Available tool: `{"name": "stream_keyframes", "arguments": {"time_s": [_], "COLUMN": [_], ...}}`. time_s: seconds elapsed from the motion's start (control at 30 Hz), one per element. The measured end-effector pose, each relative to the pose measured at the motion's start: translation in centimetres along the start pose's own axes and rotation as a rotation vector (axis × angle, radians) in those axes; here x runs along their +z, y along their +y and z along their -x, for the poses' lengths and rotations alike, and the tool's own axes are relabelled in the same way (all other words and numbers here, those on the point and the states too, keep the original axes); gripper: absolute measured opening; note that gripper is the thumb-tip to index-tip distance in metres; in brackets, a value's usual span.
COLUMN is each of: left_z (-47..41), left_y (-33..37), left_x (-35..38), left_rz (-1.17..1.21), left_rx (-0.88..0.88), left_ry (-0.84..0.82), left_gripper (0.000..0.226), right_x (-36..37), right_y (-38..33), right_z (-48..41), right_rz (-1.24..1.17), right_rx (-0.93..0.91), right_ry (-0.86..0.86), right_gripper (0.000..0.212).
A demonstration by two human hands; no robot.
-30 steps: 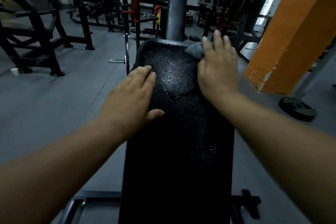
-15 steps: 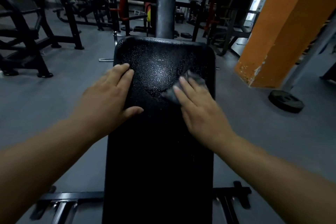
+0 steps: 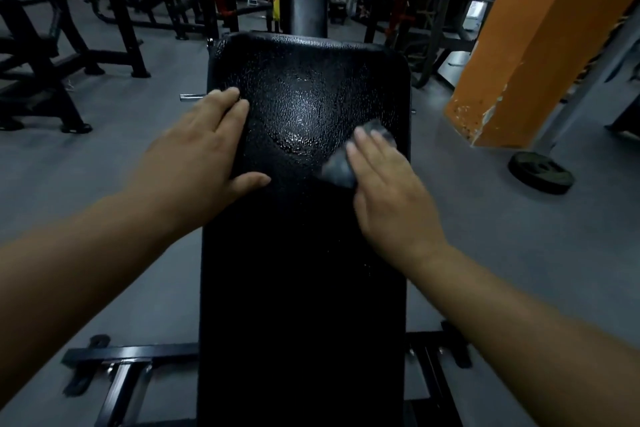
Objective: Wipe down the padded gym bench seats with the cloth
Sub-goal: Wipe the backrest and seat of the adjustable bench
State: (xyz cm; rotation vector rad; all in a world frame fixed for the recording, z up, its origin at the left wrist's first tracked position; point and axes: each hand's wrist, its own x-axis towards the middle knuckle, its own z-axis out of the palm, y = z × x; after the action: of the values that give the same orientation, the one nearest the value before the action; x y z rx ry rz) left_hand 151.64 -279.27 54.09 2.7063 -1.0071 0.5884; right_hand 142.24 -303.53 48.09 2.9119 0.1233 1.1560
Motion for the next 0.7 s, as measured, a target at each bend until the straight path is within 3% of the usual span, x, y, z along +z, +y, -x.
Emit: {"name": "stream_keyframes", "arguments": {"time_s": [0.07,0.17,0.23,0.33,0.4,0.5,0.6,0.7], "left_z": [0.1,0.2,0.5,2.6,4.9,6.7,6.5,6.6], "left_y": [0.0,-0.3,-0.7,-0.8,-0.6,-0.5,-0.8,-1.4], "left_x": [0.1,0.1,0.4,1.9,3.7,5.5,5.4,4.7], "left_rz": [0.014,0.01,-0.023,-0.04,-0.009,-0.004,0.009,0.062], "left_rx": [0.004,0.013,0.034,0.066,0.084,0.109,0.114,0.085], "left_ry": [-0.003,-0.01,-0.008,0.064,0.086,0.142,0.164,0.124], "left_gripper": [0.101,0.101,0.097,0.087,0.078,0.07,0.07,0.077], "right_x": [1.2,1.7,0.3,-0.5,0.6,2.6,1.4,1.0], "right_y": [-3.8,-6.2,-3.0,-0.6,-3.8,-8.2,-5.0,-3.7], "right_z": [-0.8,4.2,5.7,1.1,-2.0,0.2,2.5,-2.5], "right_rz": [-0.009,-0.073,-0.049,0.0,0.022,-0.021,0.014,0.057], "right_rx": [0.153,-0.141,-0.262,-0.034,0.108,-0.143,-0.288,-0.005], "right_ry": [0.056,-0.095,-0.139,-0.047,0.04,-0.018,-0.11,-0.012], "right_gripper": [0.056,0.052,0.053,0.055,0.053,0.05,0.053,0.055]}}
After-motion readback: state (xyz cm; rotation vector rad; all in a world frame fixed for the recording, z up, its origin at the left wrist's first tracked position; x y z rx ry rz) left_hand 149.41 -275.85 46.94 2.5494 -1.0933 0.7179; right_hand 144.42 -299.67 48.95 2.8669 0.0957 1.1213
